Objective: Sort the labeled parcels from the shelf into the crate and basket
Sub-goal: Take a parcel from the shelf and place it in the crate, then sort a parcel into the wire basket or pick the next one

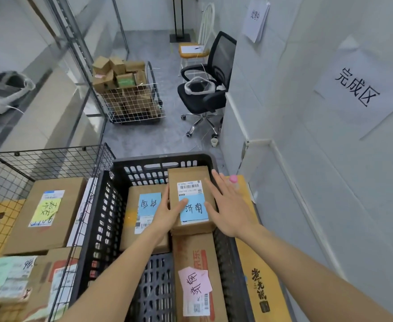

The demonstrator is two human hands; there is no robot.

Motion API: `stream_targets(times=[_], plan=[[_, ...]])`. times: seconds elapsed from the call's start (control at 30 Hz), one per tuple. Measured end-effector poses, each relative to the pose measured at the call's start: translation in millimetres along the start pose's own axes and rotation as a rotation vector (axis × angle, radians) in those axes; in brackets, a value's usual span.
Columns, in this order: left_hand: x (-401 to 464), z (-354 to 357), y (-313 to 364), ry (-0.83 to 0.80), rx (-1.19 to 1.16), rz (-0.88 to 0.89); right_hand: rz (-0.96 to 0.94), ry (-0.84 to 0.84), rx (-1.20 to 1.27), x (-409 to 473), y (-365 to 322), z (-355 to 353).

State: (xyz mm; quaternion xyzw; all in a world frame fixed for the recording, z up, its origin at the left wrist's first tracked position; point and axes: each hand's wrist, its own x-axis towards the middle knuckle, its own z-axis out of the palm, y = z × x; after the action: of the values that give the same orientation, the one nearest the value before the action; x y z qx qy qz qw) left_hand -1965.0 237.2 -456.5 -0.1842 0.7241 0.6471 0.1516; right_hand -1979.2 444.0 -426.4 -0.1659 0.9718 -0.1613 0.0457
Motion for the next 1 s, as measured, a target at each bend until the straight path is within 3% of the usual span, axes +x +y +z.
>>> stream_targets(times=[0.23,0.47,0.67,0.83,1.0], plan=[[-22,-10,30,0.056,0.143,0.02,-0.024,-0.025,-0.079,0,0,-6],[-74,-78,67,0.102,0.715,0.245,-0.154,-0.071,-0.166,4,-47,-36],[-158,-162,104,0.367,1.019,0.305,-0.344,-0.047,-0.157,14,-162,-68],[-282,-249,111,0.648,1.061,0.247,-0.553,-0.003,-0.117,-8,-287,-94],[-455,-309,92,0.912,1.044,0.167,-0.795,0.051,-0.015,-88,-427,-114]])
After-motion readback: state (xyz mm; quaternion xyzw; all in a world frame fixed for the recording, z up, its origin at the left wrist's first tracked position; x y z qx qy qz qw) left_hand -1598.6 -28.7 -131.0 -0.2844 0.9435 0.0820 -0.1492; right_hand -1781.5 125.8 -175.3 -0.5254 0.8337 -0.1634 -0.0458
